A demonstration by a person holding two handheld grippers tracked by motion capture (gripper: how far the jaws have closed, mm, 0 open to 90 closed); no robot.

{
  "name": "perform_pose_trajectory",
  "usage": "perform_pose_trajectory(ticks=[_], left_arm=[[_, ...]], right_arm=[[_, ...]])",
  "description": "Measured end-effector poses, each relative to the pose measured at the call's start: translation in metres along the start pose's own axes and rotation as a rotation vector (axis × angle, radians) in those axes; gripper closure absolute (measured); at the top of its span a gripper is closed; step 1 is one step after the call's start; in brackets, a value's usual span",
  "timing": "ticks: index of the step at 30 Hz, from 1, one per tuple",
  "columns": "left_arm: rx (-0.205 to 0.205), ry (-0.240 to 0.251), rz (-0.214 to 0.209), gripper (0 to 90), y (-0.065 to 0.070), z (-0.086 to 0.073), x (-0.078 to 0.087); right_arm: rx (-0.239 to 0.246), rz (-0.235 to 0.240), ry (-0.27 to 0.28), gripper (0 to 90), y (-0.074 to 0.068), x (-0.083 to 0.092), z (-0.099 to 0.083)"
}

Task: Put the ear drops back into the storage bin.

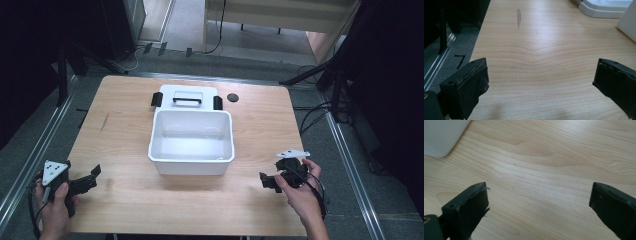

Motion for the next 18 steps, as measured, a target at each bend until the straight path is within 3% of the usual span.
perform_pose_trajectory(ticks=[2, 12, 18], left_arm=[[-0.001, 0.0, 0.0, 0.1, 0.0, 0.0, 0.0], [0.0, -0.002, 0.002, 0.1, 0.0, 0.0, 0.0], [0.002, -0.002, 0.004, 0.1, 0.0, 0.0, 0.0]], right_arm=[[-0.012, -0.009, 0.019, 4.0, 0.001, -0.001, -0.002], [-0.046, -0.065, 0.245, 6.2, 0.019, -0.008, -0.026], [-0.102, -0.128, 0.399, 6.2, 0.035, -0.008, -0.04]])
Point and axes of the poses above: each handheld gripper's, and its own axes: x roughly backward along the jaws, z roughly out of its top, y roughly to its right, the point moved 8 cm from there along -x, roughly forward along the jaws, and after that the axes turned 9 degrees about z, right-handed, at the moved point
